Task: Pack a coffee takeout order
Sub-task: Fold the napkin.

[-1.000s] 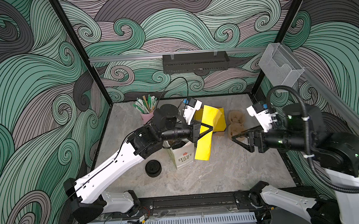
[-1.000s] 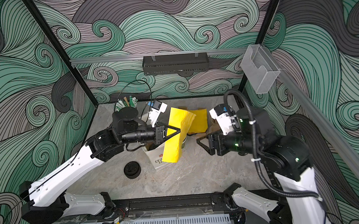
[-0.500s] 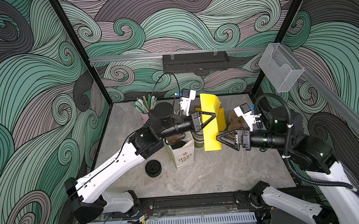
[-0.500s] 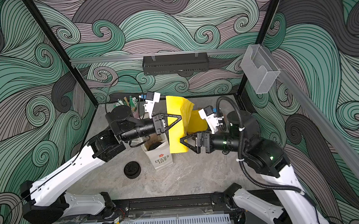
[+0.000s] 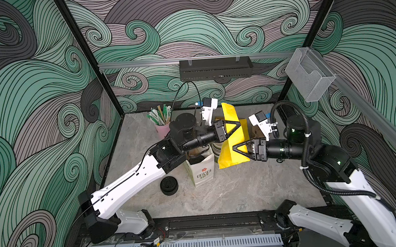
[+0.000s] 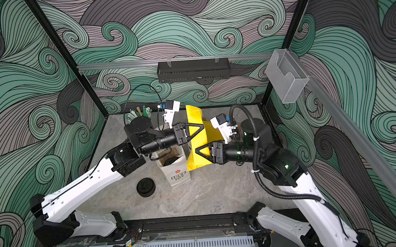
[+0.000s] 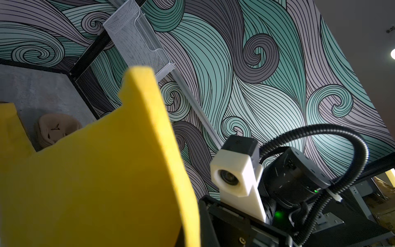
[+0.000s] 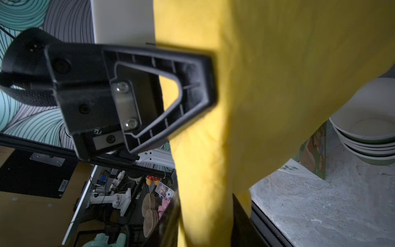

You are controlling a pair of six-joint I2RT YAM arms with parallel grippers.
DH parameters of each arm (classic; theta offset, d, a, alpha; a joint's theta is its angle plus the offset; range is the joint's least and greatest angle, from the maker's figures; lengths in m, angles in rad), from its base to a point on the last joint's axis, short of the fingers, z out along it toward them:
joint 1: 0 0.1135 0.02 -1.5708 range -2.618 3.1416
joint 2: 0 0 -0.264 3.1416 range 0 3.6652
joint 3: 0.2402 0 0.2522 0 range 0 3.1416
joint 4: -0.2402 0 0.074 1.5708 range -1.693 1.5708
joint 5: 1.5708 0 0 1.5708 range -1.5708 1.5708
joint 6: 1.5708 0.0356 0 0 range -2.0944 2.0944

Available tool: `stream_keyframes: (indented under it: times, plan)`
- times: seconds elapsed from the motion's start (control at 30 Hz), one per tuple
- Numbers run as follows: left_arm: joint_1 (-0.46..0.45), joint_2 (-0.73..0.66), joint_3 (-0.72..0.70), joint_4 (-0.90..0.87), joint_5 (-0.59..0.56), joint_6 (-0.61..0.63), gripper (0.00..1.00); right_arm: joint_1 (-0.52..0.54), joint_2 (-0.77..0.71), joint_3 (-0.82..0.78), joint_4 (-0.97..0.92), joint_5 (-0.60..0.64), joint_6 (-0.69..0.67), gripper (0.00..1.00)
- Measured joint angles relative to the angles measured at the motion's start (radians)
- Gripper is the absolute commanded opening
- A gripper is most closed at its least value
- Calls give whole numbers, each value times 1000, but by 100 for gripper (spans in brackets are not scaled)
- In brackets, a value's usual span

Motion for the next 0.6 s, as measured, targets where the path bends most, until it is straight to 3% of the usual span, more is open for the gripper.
stream_keyframes:
  times: [0.07, 0.1, 0.17, 0.27, 0.33, 0.6]
  plan:
    - [0, 0, -9, 7, -10, 0, 0, 0, -2, 0, -1, 7, -3, 9]
    - [0, 0, -13, 10, -15, 0, 5, 0, -2, 0, -4, 11, -5, 5]
    - [0, 0, -20, 14, -22, 2, 17, 0, -1, 0, -10, 20, -1, 0]
    - [0, -3, -24, 19, -39, 14, 44, 0, -1, 0, -22, 30, -11, 0]
    - [0, -10, -26, 19, -62, 30, 56, 0, 0, 4, -38, 35, -15, 0]
    - [0, -137, -26, -80, -262, 187, 65, 4, 37, 109, -130, 49, -56, 0]
